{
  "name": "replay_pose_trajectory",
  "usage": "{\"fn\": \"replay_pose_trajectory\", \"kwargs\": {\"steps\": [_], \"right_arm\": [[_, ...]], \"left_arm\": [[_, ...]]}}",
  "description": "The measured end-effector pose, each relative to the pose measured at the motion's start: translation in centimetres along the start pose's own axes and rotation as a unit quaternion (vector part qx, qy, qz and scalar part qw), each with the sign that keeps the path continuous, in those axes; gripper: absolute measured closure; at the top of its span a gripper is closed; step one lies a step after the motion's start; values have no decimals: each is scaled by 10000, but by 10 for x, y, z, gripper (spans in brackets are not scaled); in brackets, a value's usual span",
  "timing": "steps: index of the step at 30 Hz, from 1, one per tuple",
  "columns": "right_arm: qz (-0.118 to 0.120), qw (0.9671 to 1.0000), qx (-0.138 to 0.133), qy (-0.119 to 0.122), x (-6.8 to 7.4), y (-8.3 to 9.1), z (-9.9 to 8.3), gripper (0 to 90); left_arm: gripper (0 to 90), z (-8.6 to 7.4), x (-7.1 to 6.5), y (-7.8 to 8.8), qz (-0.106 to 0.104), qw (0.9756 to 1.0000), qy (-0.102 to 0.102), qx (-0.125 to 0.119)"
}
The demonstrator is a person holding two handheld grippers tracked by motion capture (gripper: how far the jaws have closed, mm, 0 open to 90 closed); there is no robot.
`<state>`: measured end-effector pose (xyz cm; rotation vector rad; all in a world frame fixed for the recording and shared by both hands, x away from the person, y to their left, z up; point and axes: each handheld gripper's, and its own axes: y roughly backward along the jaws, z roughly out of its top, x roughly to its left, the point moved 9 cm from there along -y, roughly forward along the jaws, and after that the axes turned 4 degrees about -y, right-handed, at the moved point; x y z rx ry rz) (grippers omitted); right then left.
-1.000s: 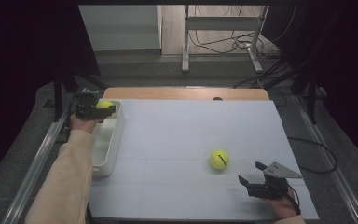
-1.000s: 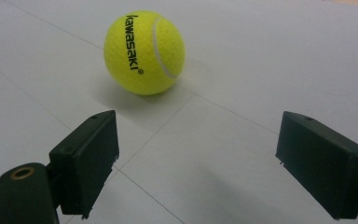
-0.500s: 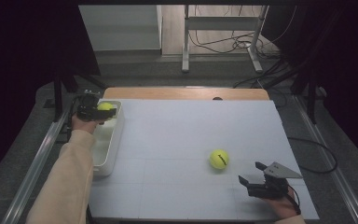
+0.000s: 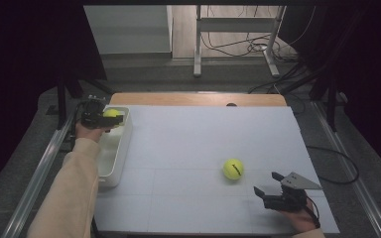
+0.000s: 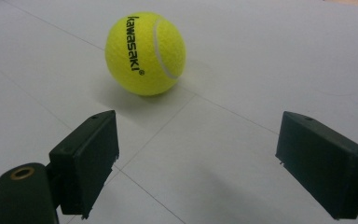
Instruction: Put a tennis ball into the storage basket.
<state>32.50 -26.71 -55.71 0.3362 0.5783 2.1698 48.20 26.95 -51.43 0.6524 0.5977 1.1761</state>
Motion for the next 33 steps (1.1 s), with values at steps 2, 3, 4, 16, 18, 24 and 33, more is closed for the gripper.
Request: {"fn": "replay_pose_trajectory", "kwargs": {"steps": [2, 3, 4, 16, 18, 24, 33], "right_arm": [[9, 10000, -8, -14, 0, 0, 0, 135], [8, 10000, -10, -10, 0, 0, 0, 135], [6, 10000, -6, -6, 0, 0, 0, 134], [2, 10000, 2, 7, 0, 0, 0, 135], [1, 10000, -2, 6, 0, 0, 0, 135], [-1, 10000, -11, -2, 0, 0, 0, 135], [10, 10000, -14, -11, 0, 0, 1, 135]], "left_arm": [[264, 0, -1, 0, -10, 10000, -24, -3], [264, 0, -1, 0, -9, 10000, -32, 2], [263, 0, -2, 1, -13, 10000, -24, -3], [114, 13, -12, 16, -203, 9987, -25, -456], [117, 12, -14, 17, -271, 9986, -56, -457], [126, 11, -16, 20, -363, 9978, -68, -550], [135, 11, -32, 34, -679, 9941, -121, -842]]}}
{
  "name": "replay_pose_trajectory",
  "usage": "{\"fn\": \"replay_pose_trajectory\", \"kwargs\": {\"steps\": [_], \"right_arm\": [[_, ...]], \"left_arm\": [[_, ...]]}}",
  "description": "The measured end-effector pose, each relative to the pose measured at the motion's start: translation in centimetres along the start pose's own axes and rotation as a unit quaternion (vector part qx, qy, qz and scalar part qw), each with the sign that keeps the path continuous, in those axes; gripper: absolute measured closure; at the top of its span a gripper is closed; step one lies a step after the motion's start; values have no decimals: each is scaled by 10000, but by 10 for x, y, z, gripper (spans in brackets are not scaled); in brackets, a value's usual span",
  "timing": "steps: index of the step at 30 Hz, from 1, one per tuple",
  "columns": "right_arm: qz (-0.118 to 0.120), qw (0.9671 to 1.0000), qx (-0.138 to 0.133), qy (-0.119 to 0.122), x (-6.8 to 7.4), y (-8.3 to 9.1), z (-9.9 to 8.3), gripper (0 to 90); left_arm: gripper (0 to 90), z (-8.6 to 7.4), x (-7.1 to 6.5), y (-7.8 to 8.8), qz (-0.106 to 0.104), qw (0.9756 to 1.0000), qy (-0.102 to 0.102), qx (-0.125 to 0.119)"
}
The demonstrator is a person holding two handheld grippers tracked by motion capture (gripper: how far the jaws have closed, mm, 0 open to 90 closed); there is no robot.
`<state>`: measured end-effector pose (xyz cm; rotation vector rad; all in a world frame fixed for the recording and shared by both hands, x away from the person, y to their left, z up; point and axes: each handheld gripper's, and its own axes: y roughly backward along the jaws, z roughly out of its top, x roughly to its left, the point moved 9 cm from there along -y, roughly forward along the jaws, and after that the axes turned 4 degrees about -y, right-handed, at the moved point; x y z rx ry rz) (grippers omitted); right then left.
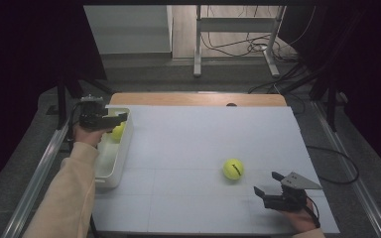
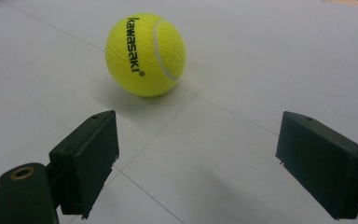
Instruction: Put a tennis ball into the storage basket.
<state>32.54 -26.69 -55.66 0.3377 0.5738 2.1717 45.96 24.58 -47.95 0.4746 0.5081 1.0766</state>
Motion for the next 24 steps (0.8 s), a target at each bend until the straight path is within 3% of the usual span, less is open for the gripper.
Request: {"fn": "replay_pose_trajectory", "kwargs": {"steps": [5, 10, 21, 24], "right_arm": [[-2, 10000, -14, -8, 0, 0, 1, 135], [50, 10000, -45, -68, -1, -1, 2, 135], [133, 9996, -104, -236, -1, 2, 3, 135], [107, 9995, -143, -253, -2, 7, 2, 136]], "left_arm": [[136, 5, -10, 6, -64, 9996, -149, -220], [138, 10, -31, 12, -302, 9977, -410, -456], [140, 12, -60, 12, -687, 9941, -685, -482], [139, 13, -66, 13, -820, 9929, -634, -582]]}}
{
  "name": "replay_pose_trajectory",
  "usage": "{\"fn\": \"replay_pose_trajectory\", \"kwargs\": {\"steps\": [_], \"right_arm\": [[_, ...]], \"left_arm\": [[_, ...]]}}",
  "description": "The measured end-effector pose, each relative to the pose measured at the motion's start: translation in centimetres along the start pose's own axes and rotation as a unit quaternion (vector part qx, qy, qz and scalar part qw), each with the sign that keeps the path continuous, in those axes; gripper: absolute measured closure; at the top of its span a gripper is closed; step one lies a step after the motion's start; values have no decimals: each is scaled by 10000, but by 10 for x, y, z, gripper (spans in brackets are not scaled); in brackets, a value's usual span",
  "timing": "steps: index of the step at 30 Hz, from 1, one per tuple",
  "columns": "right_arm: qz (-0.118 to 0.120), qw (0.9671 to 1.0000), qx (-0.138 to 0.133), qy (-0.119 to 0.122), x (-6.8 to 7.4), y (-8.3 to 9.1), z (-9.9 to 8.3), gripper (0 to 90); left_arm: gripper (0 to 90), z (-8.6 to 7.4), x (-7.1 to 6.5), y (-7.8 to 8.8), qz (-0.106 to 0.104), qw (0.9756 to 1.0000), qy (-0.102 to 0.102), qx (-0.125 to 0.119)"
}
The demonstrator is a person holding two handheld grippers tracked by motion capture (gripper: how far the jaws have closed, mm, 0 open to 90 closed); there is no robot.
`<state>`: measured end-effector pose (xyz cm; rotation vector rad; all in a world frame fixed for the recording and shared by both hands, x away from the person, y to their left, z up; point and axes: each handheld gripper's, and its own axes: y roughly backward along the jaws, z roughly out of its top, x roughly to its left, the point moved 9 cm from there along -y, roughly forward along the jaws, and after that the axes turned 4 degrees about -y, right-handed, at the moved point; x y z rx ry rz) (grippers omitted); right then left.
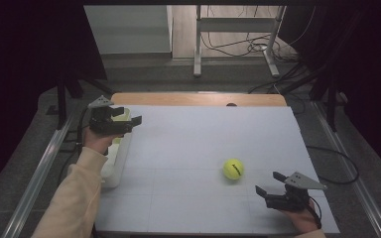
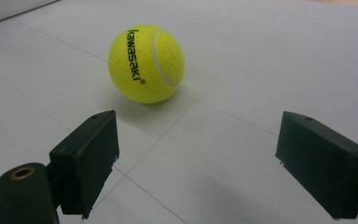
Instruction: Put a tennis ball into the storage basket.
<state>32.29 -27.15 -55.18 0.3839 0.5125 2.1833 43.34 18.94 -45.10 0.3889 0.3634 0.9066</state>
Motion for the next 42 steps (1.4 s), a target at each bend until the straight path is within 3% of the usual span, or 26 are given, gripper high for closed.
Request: {"fn": "replay_pose_trajectory", "kwargs": {"steps": [6, 16, 42], "right_arm": [[-35, 10000, -62, -35, -2, 5, -1, 137], [-102, 9999, -47, -5, -3, 2, 0, 140], [-121, 9999, -78, 55, -4, 1, 1, 142]], "left_arm": [[138, 1, -8, -4, -124, 9999, -23, -9], [138, -2, -35, -11, -324, 9994, -131, 22], [141, -10, -68, -26, -667, 9970, -377, 96]]}}
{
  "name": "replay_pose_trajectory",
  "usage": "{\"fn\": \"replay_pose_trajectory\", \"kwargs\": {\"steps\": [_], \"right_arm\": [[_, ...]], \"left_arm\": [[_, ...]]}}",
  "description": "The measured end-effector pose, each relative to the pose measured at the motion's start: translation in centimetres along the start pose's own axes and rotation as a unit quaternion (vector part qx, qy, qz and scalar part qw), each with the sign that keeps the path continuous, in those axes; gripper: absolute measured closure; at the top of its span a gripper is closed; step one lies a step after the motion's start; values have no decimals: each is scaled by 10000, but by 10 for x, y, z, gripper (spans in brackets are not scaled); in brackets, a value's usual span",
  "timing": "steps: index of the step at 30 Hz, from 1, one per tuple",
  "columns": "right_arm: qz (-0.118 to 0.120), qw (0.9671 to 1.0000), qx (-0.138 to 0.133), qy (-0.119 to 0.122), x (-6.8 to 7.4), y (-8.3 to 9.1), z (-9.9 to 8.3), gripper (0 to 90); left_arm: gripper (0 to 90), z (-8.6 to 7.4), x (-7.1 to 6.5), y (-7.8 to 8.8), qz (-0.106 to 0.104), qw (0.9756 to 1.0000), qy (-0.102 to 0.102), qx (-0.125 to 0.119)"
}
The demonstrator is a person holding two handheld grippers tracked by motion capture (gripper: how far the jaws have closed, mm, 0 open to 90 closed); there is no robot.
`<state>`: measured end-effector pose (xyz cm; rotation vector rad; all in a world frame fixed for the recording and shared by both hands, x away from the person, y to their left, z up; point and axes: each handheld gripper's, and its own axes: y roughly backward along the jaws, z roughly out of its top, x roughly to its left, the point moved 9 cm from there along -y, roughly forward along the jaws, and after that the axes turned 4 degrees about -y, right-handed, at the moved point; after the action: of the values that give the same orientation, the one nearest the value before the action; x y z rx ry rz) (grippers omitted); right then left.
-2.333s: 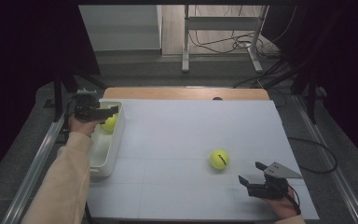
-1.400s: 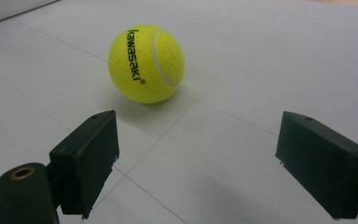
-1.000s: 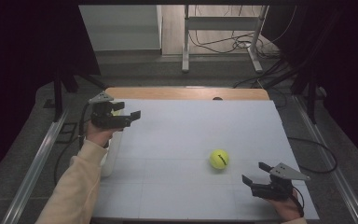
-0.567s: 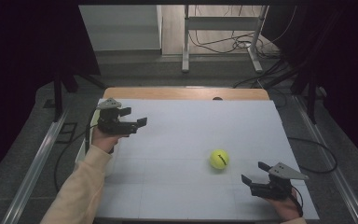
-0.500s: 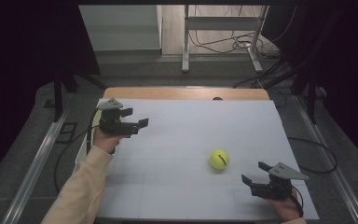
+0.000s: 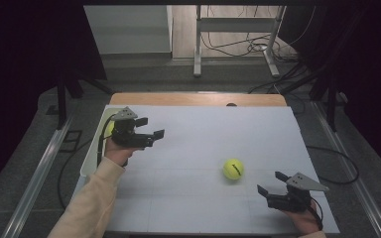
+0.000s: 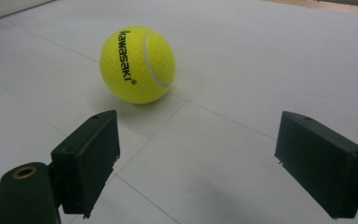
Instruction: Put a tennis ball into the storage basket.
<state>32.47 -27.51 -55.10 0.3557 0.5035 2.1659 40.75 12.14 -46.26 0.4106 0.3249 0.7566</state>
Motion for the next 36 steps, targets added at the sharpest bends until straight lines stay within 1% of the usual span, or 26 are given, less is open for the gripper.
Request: {"fn": "replay_pose_trajectory", "kwargs": {"steps": [7, 13, 18, 21, 23, 28, 32, 36], "right_arm": [[31, 10000, 18, 14, 2, -2, 1, 142], [75, 10000, 27, 51, 5, -3, 1, 142], [64, 10000, 14, -20, 4, -3, 1, 142], [48, 10000, 6, -19, 3, -4, 2, 142], [91, 10000, 25, -7, 4, -5, 1, 142], [101, 9999, -1, -11, 3, -4, 2, 142], [123, 9999, 7, 35, 5, -5, 2, 142], [126, 9999, 9, 37, 6, -4, 2, 142]], "left_arm": [[142, 0, -6, -6, -101, 9999, -23, -12], [142, 0, -16, -13, -230, 9997, -71, -40], [142, 0, -24, -17, -374, 9992, -100, -27], [142, 0, -26, -18, -394, 9992, -107, -18], [143, 0, -28, -17, -410, 9991, -95, -74], [142, -3, -33, -19, -487, 9988, -65, -72], [142, -2, -38, -17, -516, 9986, -80, -114], [143, -2, -43, -17, -543, 9984, -99, -91]]}}
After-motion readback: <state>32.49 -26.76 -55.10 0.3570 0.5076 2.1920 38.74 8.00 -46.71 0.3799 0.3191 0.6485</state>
